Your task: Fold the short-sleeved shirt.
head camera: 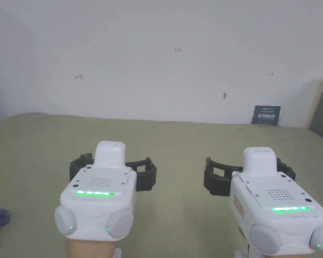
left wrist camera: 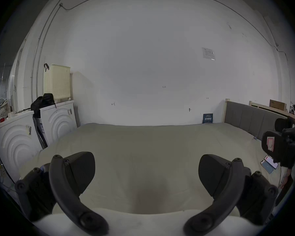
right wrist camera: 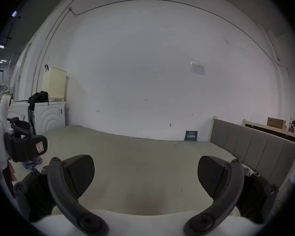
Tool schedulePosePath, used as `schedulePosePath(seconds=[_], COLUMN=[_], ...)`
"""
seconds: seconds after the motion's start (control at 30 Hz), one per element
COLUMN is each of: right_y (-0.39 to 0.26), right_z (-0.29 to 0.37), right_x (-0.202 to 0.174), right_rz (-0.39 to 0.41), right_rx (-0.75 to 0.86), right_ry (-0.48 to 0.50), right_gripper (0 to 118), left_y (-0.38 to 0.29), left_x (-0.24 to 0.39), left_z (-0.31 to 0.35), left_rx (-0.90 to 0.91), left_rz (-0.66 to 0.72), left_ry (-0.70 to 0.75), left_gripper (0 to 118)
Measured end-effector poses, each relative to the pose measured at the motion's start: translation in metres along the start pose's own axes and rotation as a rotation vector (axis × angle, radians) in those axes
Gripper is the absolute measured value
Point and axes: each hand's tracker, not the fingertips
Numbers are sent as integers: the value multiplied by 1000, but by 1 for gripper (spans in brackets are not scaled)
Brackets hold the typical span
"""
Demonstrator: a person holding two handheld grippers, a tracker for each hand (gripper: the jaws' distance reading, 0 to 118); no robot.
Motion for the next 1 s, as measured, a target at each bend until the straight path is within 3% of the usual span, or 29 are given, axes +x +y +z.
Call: schedulePosePath(seconds=[0.07, 0.1, 0.2, 0.4, 0.57, 1.0], right_y=[2, 3, 4, 4, 6, 4], right_z=[-2, -6, -13, -6, -4, -5], right_x=[0, -2, -9, -5, -9, -9], right_rz=[-30, -33, 18, 23, 57, 55], right_rx=[-36, -87, -147, -55, -33, -52], right_ry=[-17, -73, -168, -24, -52, -60], right_gripper=[118, 118, 118, 118, 118, 118], left_y=[1, 1, 3, 3, 3, -1], left_x=[0, 0, -1, -3, -3, -1], left_z=[0, 0, -1, -2, -5, -3], left_rx=[-3, -4, -1, -12, -34, -45], left_rz=[0, -1, 4, 9, 4, 9], left_ry=[-6, -5, -4, -7, -14, -21], left_gripper=[118, 118, 118, 118, 118, 118])
